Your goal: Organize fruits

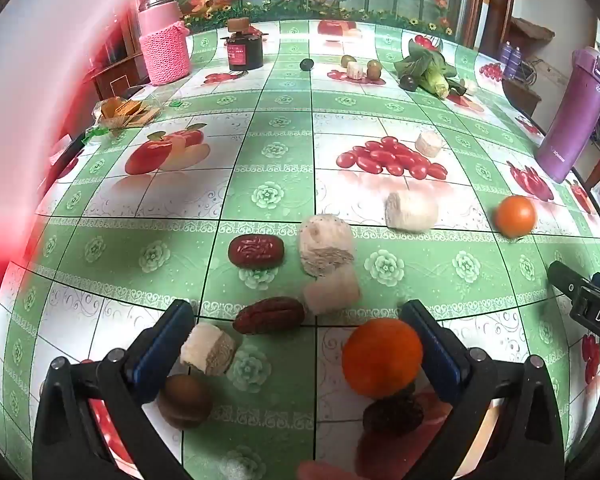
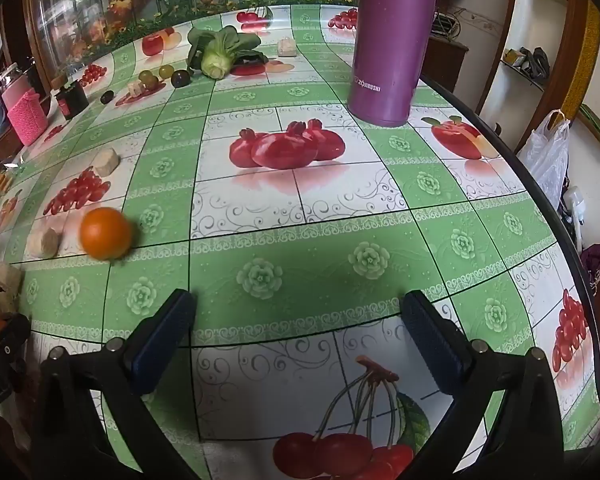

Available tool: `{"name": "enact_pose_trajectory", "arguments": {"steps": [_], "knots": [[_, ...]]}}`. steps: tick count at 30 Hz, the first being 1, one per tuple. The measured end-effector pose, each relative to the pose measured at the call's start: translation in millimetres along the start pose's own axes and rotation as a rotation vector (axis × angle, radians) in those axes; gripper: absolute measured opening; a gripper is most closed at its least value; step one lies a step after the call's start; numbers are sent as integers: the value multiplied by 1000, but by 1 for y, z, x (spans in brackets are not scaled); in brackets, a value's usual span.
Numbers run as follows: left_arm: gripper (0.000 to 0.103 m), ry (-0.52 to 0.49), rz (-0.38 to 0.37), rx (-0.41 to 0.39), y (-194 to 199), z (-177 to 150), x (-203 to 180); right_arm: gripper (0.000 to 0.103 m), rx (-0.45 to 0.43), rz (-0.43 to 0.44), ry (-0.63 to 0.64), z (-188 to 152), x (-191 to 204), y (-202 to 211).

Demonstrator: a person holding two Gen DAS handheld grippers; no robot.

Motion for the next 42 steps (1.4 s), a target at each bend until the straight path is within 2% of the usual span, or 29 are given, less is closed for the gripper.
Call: {"name": "enact_pose_trajectory", "arguments": {"steps": [39, 42], "knots": [[102, 6, 3, 3, 0, 1, 0, 103, 4, -3, -11, 0, 1, 0], [99, 22, 21, 45, 4, -4, 3, 103, 32, 49, 36, -5, 14, 6]]}}
Point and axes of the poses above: each gripper's, at about its wrist camera, not at the fingertips, and y roughly against the way its jaws point, x to its left, z to its top, the point moved 6 cm from there along -y, roughly the way its jaws point, and after that the axes turned 14 degrees about y, right-handed, at the moved point
